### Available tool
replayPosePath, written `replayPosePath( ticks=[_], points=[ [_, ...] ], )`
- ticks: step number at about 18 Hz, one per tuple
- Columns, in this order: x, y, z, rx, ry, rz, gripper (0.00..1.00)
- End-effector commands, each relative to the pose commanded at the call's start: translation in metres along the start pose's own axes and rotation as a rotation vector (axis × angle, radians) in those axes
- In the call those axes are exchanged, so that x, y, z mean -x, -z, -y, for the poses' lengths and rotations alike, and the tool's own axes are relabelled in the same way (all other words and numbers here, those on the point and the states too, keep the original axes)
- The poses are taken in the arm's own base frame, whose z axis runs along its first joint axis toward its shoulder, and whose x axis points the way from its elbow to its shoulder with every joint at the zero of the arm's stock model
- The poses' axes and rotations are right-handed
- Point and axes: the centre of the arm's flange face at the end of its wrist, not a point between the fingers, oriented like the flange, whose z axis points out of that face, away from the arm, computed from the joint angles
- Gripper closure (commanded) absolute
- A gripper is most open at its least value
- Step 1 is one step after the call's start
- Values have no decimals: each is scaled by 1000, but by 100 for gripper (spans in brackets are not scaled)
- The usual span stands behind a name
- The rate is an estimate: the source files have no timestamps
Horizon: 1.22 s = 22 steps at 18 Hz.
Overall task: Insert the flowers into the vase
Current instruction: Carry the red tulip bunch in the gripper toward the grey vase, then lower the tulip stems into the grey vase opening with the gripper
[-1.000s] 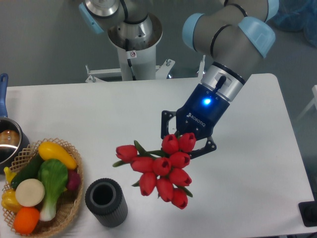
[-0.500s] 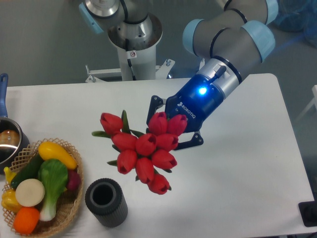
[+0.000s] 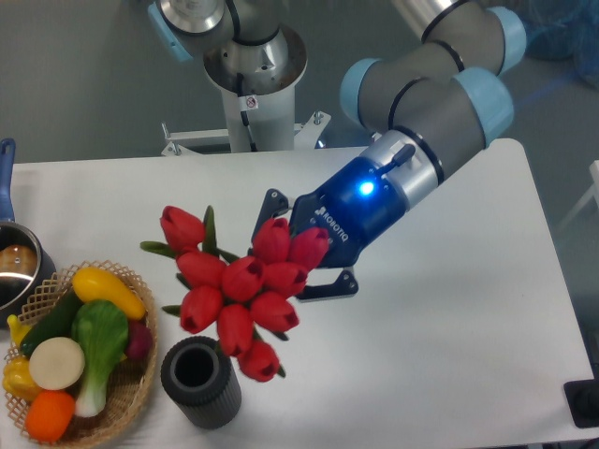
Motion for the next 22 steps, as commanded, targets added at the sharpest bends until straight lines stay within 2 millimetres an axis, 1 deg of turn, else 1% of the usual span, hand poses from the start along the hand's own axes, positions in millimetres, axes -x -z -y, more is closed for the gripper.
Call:
replayPosePath(
  ticks=[2,3,6,8,11,17,22],
  points=[
    [1,-13,3,1,-11,-19,97],
    [3,-17,0,2,-10,-24,97],
    [12,-22,-5,3,-6,-29,96],
    [10,-28,-5,3,-20,-37,96],
    [16,-31,-13,5,-14,-38,96],
    [19,-32,-18,6,-11,-39,95],
    [25,-37,-31,16,-4,-40,95]
  ],
)
